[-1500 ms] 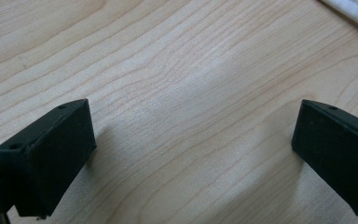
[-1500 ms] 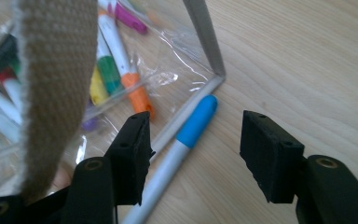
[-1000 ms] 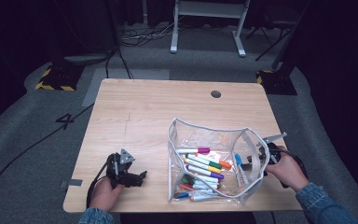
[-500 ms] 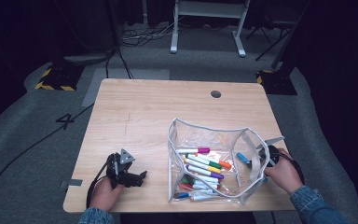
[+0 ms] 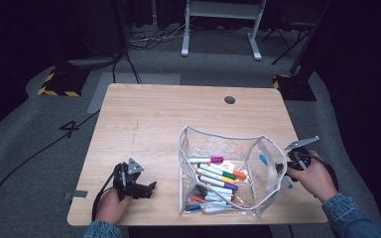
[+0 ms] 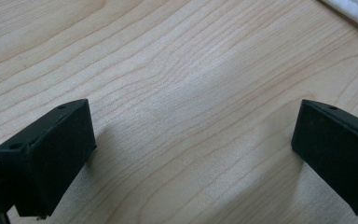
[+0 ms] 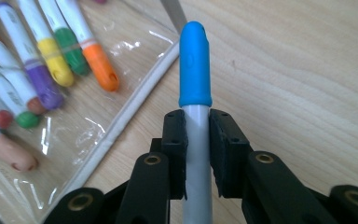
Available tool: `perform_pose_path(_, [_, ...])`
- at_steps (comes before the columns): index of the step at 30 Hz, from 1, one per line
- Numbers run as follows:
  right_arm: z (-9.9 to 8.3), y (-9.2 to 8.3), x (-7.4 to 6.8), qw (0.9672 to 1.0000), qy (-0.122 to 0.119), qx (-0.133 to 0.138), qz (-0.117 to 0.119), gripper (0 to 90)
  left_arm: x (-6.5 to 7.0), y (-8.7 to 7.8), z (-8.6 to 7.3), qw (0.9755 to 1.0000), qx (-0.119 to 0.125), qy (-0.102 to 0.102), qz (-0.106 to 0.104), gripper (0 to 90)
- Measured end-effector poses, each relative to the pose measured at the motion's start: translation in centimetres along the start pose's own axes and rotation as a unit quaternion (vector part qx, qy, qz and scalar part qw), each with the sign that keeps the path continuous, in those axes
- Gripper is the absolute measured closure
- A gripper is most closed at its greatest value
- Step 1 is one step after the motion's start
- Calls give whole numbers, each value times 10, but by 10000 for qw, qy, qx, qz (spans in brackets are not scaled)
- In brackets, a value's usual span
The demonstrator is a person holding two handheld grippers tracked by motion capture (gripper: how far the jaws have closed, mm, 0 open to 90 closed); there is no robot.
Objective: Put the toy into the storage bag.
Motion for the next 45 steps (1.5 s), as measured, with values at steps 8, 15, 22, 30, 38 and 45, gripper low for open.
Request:
perform_pose_path(8, [15,-35,5,9998,-5,206,32,774,0,0,0,10000,3,3,1,0])
perform_pose_path(15, [33,-67,6,9990,-101,442,13,774,0,0,0,10000,12,-2,-3,0])
perform_pose_path(22, [50,-96,-8,9974,-433,573,52,774,0,0,0,10000,12,-5,-3,0])
perform_pose_path(30, [75,-123,-29,9942,-777,729,114,774,-1,1,1,10000,-15,14,3,0])
perform_pose_path(38, [100,-136,-55,9890,-1186,850,257,774,0,1,1,10000,-7,-7,-4,0])
perform_pose_path(45, [110,-138,-89,9812,-1648,827,571,773,-1,2,2,10000,7,-17,19,0])
Point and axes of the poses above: each handheld gripper's, and its own axes: y roughly forward along the jaws, z roughly out of its top, x roughly to its right, the point moved 8 cm from there along y, roughly forward along the jaws, and after that the axes turned 11 degrees about -z, right-handed, at the moved point
